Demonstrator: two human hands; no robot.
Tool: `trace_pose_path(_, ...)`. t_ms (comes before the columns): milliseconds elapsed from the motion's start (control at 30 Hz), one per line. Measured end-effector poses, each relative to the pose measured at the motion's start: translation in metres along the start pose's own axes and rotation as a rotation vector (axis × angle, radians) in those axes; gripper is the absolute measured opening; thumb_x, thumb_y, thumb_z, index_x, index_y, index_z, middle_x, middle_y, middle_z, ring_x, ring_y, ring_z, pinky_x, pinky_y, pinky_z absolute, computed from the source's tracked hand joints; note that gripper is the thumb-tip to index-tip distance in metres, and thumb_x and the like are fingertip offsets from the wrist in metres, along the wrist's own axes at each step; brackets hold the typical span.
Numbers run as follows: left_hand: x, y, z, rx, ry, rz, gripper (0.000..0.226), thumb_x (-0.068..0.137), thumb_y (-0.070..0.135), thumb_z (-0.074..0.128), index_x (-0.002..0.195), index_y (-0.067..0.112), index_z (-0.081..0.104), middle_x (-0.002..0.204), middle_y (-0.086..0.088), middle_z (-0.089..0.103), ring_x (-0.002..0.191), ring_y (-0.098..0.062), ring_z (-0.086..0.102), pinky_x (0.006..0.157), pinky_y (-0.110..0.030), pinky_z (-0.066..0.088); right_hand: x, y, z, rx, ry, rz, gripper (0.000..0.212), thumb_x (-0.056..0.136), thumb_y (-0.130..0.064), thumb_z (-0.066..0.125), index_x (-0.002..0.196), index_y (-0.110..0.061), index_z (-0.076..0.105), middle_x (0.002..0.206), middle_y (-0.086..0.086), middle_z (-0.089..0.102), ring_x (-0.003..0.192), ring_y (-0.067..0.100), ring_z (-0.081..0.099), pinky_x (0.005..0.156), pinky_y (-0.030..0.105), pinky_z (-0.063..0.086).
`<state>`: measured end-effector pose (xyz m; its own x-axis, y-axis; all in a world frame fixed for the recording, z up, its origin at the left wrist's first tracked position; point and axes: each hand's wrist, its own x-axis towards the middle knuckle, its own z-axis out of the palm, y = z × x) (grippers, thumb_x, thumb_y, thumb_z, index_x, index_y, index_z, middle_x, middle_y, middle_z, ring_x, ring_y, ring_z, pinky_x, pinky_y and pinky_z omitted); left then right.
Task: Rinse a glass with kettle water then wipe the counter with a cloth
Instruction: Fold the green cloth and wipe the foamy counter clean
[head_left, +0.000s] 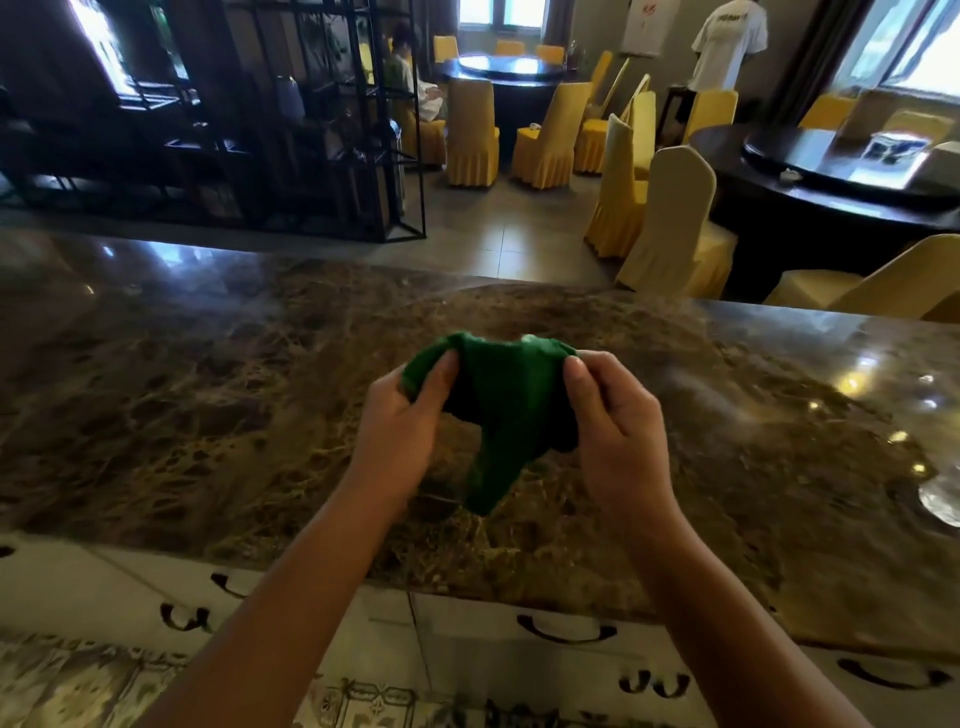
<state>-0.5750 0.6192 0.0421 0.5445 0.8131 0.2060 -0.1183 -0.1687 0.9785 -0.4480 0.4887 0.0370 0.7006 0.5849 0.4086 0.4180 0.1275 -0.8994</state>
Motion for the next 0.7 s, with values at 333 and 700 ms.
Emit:
trace_pose_path(333,0.001,0.005,0.023,0.068,0.075,-0.069,0.018,0.101,0.036,0.059,0.096,0.031,0.075,0.092,0.016,0.077,0.092,-0.002,0.071,0.080,-0.024,0.057,0.020,0.003,-0.080,0.158,-0.202,0.261,0.018,0.098,-0.031,0.069,0.102,-0.013,0.069,0.083,-0.003,0.074,0.075,0.013,0.072,0.059,0.025,0.057)
trace_pose_path(700,-0.022,0.046,0.063,0.409,-0.516,0.134,0.017,0.096,0.029,0.059,0.104,0.025,0.074,0.098,0.008,0.075,0.091,-0.007,0.071,0.076,-0.017,0.053,0.022,0.052,-0.119,-0.206,-0.925,0.268,0.061,0.072,-0.060,0.084,0.123,-0.027,0.073,0.125,-0.005,0.069,0.116,0.013,0.068,0.102,0.047,0.056)
